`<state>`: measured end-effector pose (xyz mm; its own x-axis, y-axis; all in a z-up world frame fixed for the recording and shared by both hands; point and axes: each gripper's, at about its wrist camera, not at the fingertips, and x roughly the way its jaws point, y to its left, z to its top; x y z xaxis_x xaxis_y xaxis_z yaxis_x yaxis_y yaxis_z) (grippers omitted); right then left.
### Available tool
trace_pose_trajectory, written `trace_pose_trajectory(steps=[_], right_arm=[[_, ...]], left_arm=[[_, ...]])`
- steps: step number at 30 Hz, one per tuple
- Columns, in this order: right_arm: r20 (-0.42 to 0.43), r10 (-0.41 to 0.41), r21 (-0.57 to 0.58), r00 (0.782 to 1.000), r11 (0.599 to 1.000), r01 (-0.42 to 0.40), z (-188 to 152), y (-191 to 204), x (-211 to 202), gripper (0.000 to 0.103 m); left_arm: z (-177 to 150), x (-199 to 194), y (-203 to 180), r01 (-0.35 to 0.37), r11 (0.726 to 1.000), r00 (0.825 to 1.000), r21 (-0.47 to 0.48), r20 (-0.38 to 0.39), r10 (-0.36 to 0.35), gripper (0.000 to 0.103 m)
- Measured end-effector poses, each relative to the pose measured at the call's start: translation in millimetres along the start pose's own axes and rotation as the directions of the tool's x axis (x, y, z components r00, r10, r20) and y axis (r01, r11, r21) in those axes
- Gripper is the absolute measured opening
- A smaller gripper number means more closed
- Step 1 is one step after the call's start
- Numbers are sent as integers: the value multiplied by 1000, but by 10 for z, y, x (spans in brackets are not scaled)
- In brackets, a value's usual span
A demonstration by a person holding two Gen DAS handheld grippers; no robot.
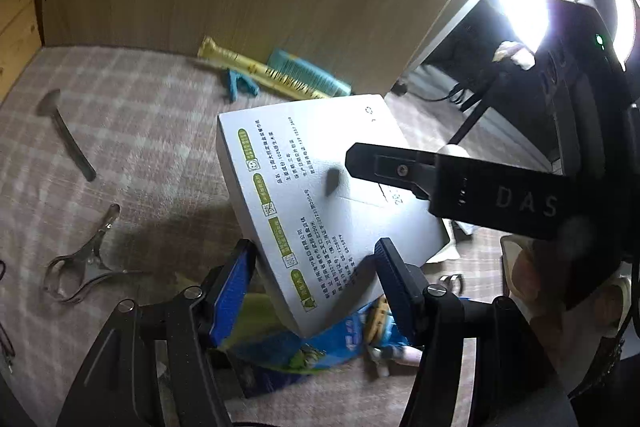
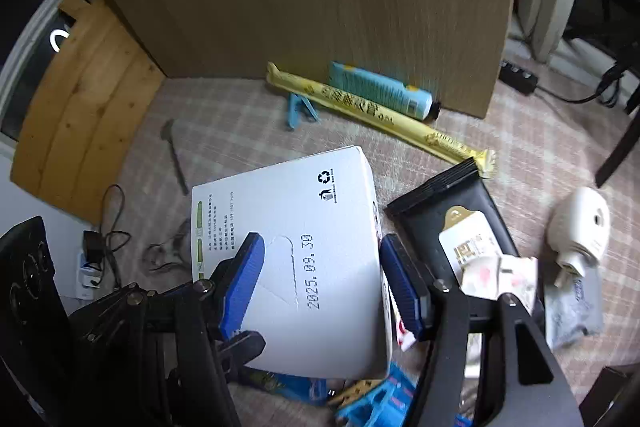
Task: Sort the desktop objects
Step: 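Grasp the white dated box with the right tool, then carry the white box to the storage box and release it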
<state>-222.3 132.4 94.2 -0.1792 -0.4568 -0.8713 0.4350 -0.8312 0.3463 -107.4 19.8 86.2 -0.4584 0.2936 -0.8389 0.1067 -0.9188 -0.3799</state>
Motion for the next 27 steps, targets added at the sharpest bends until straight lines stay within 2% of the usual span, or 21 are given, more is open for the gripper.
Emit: trace_pose_trajectory(steps=[5, 9, 14, 18, 21, 27], right_arm=[[51, 21, 10, 998, 1000, -22, -111, 24, -346, 60], [98, -13, 16, 995, 1000, 11, -320, -23, -681, 60], [147, -77, 62, 986, 996, 68, -669, -218, -1061, 60], [174, -119, 125, 978, 987, 98, -983, -530, -1359, 60], [186, -160, 189, 969, 974, 124, -1248, -826, -1597, 60], [201, -262, 329, 944, 926, 187, -1866, -1451, -2117, 60]], left_arm=[[-53, -262, -245, 16, 999, 999, 36, 38, -17, 59], [-130, -418, -541, 22, 995, 998, 96, 57, -27, 59], [-282, -405, -978, 46, 983, 997, 180, 48, -56, 59], [-405, -270, -1378, 94, 968, 995, 234, 9, -99, 59], [-536, -168, -1742, 143, 947, 990, 287, -31, -140, 59], [-928, 21, -2567, 239, 879, 971, 413, -125, -205, 59]])
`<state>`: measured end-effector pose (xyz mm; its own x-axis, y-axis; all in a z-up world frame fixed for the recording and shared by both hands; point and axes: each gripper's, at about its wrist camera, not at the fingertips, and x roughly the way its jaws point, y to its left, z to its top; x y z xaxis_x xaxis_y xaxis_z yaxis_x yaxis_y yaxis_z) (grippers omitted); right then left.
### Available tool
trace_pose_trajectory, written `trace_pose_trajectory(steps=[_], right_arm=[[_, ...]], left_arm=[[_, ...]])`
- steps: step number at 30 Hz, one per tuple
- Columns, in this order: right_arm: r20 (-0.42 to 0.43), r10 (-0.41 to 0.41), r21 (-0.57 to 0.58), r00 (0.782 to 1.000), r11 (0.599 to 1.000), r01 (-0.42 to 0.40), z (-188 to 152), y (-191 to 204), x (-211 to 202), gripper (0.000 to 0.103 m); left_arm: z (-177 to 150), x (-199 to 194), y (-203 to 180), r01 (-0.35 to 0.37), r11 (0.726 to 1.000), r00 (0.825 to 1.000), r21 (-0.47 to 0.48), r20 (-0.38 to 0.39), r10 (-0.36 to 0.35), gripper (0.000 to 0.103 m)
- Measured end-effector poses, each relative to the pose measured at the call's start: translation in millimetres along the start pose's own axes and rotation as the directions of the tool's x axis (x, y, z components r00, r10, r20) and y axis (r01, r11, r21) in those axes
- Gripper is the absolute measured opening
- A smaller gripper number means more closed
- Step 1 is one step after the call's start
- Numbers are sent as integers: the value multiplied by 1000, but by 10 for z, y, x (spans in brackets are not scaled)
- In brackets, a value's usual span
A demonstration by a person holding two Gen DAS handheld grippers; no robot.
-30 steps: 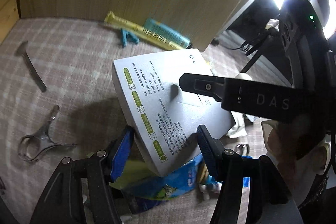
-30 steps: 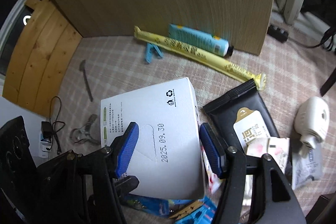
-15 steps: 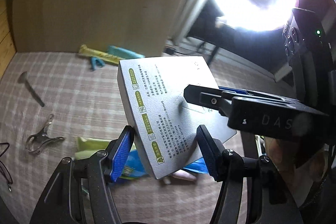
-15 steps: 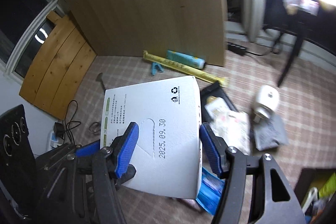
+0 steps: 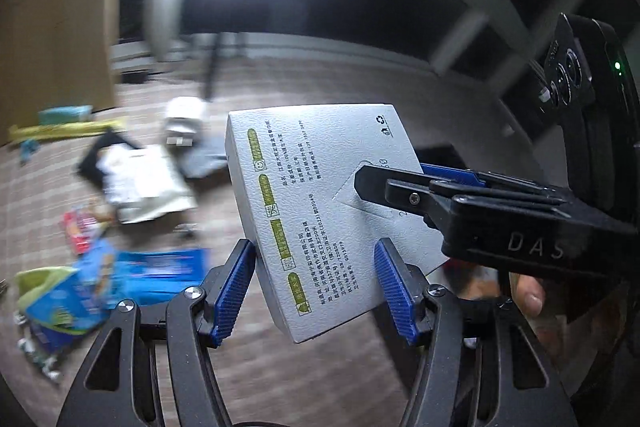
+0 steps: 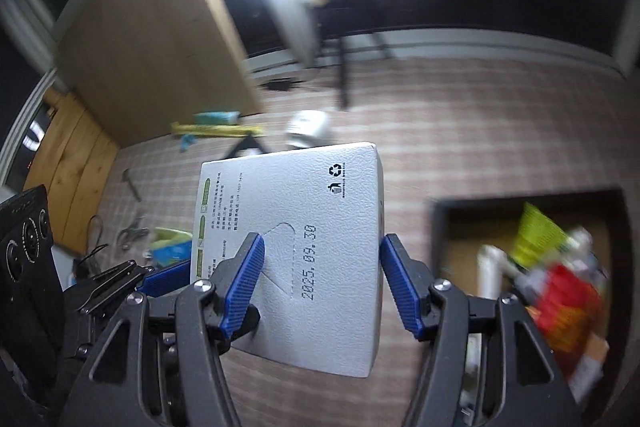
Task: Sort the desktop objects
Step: 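Carry the white box to the storage box and release it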
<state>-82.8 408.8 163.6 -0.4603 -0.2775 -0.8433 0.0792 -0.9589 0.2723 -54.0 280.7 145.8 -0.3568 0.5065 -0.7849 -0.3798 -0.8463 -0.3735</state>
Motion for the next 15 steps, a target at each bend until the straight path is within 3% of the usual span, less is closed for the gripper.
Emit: trace_pose_trajectory(steps=[9, 15], right_arm=[[28, -133, 192, 991, 973, 125, -486, -1191, -620, 60], [30, -189, 289, 982, 942, 172, -828, -1756, -964, 60]], left_arm=[[-94, 467, -1222, 137, 972, 987, 193, -110, -117, 59], [-185, 672, -1777, 192, 943, 974, 271, -171, -149, 59]])
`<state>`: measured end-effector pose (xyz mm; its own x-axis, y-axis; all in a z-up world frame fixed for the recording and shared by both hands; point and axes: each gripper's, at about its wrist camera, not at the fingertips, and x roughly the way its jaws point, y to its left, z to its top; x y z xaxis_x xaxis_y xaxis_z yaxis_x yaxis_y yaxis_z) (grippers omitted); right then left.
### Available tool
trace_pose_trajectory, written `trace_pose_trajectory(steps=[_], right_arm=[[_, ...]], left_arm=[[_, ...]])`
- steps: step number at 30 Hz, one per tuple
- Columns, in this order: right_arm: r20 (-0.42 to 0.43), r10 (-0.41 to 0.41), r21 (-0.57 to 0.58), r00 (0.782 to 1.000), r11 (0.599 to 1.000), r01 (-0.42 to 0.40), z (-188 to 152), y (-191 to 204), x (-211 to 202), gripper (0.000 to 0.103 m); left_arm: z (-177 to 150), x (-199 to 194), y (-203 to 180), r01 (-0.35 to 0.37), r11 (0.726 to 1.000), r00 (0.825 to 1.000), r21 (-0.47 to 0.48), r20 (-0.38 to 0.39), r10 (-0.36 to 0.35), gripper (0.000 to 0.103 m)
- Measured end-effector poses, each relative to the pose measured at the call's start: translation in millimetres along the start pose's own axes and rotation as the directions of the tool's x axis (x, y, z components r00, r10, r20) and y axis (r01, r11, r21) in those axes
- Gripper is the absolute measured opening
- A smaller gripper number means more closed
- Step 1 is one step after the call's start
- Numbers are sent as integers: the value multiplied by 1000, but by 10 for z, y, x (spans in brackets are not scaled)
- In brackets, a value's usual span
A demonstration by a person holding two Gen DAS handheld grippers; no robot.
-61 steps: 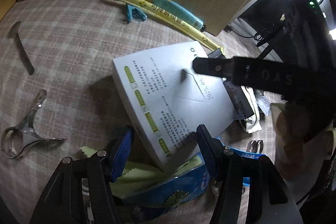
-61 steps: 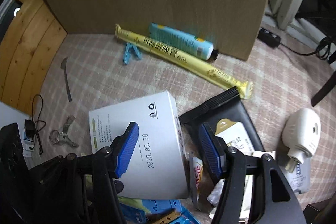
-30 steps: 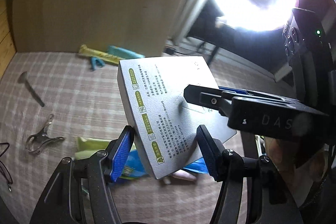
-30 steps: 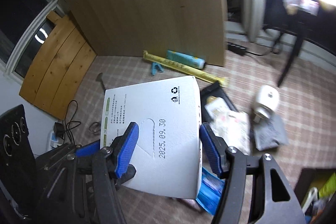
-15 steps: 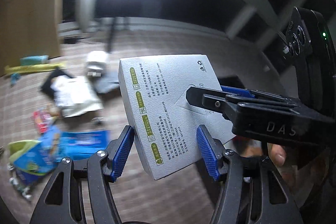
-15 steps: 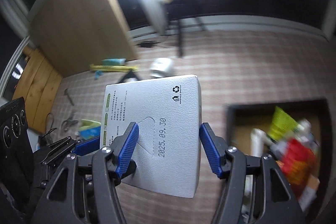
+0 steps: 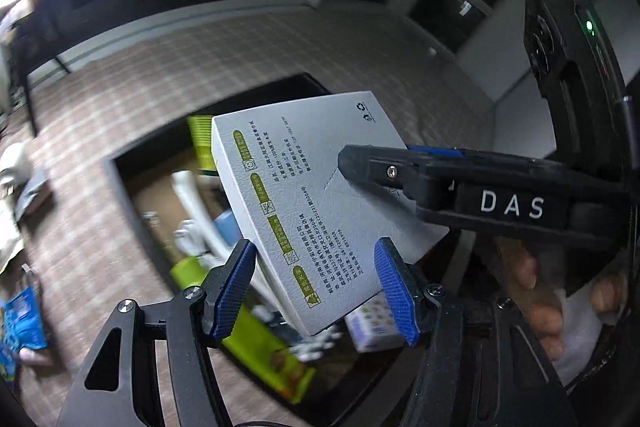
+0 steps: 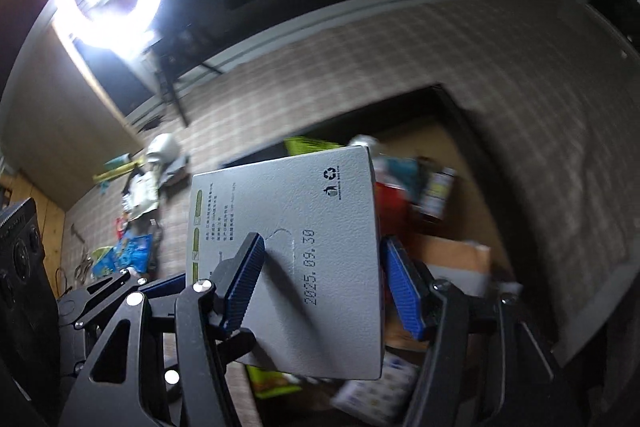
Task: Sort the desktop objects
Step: 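Carry the white box to the storage box and release it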
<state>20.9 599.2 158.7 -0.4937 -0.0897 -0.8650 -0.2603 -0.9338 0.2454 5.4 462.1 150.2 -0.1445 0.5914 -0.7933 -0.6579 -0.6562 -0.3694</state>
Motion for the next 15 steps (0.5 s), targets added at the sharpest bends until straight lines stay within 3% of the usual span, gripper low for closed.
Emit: trace_pose_trajectory(steps=[7, 15], right_arm=[[31, -90, 42, 995, 995, 88, -73, -355, -186, 60], [68, -117, 61, 991, 992, 113, -63, -423, -319, 60]], left_arm=[[18, 157, -338, -12, 998, 999, 64, -30, 14, 59], [10, 64, -153, -40, 999, 999, 25, -9, 40, 59]])
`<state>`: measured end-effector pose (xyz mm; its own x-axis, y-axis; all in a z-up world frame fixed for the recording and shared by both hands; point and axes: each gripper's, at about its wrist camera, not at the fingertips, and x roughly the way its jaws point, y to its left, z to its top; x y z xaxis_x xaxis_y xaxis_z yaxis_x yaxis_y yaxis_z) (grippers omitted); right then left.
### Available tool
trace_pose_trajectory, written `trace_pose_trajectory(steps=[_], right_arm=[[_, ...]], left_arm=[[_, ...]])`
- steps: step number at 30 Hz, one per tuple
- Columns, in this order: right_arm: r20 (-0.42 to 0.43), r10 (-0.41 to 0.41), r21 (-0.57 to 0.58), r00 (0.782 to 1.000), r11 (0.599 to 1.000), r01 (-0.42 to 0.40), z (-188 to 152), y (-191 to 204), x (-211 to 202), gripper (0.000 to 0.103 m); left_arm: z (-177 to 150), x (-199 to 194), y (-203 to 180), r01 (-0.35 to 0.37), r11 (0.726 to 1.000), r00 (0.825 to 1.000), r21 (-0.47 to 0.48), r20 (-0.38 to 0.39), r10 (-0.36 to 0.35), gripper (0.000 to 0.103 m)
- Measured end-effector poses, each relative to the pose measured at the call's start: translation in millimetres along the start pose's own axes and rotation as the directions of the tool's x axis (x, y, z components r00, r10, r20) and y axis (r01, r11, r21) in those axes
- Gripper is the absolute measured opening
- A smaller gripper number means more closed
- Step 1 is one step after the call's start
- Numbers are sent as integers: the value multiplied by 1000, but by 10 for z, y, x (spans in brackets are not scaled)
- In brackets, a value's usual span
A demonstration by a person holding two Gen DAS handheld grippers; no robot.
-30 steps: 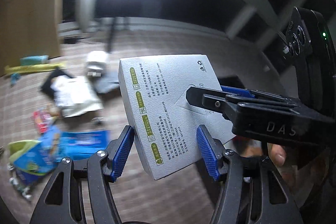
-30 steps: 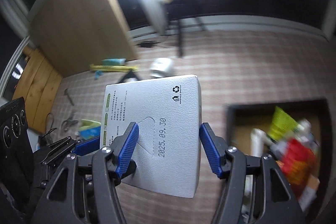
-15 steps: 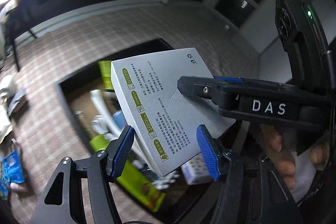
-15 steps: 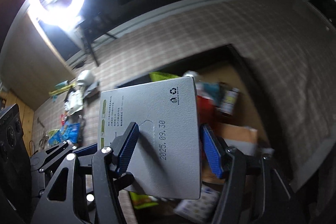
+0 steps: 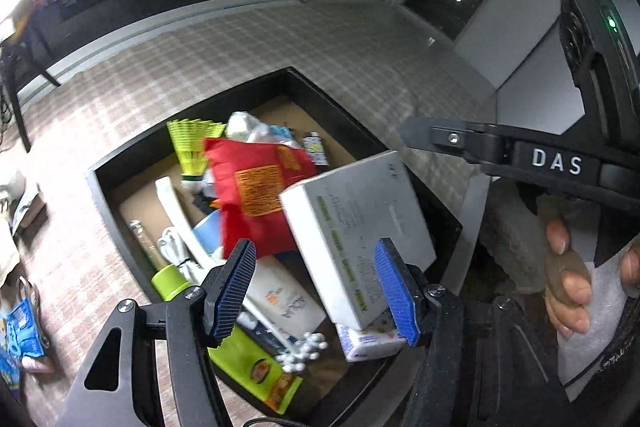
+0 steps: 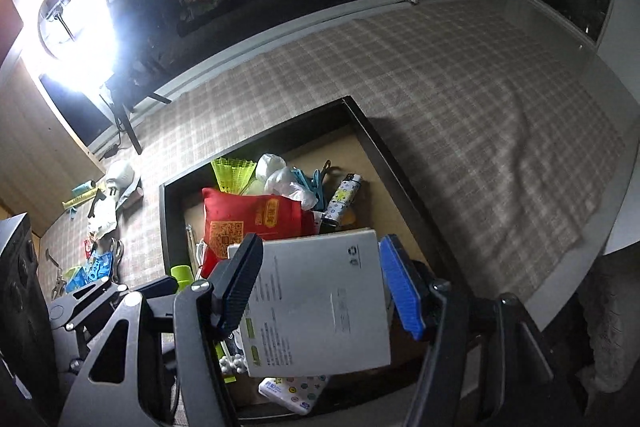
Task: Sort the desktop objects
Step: 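Carry the white box to the storage box and release it, then return the right tool to the table and grasp the blue card package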
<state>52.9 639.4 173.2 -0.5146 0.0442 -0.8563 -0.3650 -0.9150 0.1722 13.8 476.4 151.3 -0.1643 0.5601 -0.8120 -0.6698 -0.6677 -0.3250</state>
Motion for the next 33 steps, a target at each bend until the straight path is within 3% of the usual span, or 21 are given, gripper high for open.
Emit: trace_pose_trajectory(steps=[11, 18, 24, 33], right_arm=[[-10, 66, -105, 998, 992, -67, -93, 612, 182, 60], [-60, 149, -211, 987, 965, -158, -157, 1257, 412, 60], [-118, 215, -323, 969, 915, -242, -249, 1948, 611, 60], [-218, 303, -449, 928, 813, -371, -552, 3024, 788, 60]], left_arm=[[-295, -270, 597, -115, 990, 992, -82, 38, 118, 59], [-573, -618, 1176, -209, 960, 973, -186, 58, 223, 59], [-935, -949, 1762, -288, 907, 947, -308, 50, 317, 59], [-1642, -1560, 2756, -364, 794, 910, -487, -3, 416, 59]])
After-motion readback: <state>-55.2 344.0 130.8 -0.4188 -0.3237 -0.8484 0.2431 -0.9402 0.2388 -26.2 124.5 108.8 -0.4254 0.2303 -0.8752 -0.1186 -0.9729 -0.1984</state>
